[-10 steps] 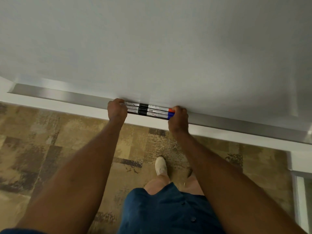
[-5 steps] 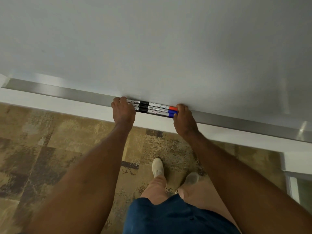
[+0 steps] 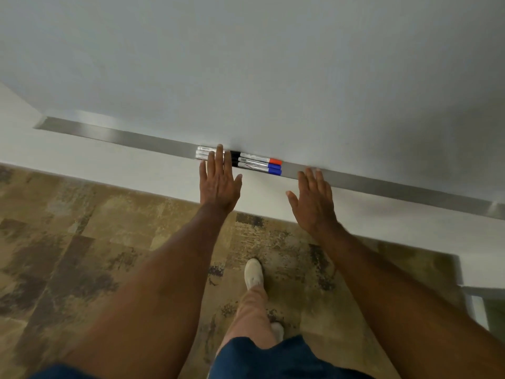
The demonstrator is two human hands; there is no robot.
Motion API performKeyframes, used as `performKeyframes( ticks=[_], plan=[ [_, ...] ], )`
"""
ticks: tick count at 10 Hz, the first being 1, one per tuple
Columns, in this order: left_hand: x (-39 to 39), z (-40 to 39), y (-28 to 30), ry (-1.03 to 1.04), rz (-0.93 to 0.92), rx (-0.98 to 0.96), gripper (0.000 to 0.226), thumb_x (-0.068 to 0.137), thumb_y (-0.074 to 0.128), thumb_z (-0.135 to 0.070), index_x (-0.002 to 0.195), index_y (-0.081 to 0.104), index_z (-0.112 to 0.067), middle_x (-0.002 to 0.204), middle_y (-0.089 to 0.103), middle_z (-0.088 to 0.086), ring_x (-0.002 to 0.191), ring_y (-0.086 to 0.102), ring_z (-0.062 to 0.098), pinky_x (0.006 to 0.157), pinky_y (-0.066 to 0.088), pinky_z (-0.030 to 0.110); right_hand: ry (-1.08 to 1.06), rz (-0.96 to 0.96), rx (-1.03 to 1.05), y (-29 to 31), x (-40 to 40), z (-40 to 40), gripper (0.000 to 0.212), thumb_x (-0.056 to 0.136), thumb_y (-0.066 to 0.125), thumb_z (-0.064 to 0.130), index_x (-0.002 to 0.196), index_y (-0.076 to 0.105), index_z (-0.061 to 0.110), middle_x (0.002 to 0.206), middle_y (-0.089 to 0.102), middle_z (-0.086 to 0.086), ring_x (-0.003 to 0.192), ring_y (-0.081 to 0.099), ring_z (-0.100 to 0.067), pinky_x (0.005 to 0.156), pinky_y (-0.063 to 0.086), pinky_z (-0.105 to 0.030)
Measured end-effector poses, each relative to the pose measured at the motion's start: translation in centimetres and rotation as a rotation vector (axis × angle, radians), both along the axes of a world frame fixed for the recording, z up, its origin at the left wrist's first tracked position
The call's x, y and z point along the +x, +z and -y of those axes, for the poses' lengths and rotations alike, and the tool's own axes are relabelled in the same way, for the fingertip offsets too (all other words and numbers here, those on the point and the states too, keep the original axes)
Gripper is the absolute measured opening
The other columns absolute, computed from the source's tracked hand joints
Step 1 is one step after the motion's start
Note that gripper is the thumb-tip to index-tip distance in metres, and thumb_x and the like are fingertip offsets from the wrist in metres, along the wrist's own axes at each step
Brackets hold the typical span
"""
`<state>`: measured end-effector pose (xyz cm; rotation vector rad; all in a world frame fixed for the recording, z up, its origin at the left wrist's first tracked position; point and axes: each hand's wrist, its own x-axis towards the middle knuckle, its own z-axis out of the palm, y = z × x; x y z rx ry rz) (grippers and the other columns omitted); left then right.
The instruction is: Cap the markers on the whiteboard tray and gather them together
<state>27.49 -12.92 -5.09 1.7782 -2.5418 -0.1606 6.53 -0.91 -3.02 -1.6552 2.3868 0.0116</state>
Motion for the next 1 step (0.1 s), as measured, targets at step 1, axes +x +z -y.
performKeyframes(
  ticks=[1],
  plan=[
    [-0.03, -1.79, 0.86, -0.025, -0.007, -0.071, 0.075, 0.103, 0.024, -0.052, 0.159, -0.002, -0.010, 0.168, -0.009, 0.011, 0.156, -0.003, 0.030, 0.126, 0.010, 0.049, -0.009, -0.066, -0.087, 0.63, 0.28, -1.63, 0.070, 0.105, 0.026, 0.054, 0.161, 0.010, 0.015, 0.171, 0.002, -0.008, 0.158, -0.004, -0.029, 0.128, 0.008, -0.047]
  ],
)
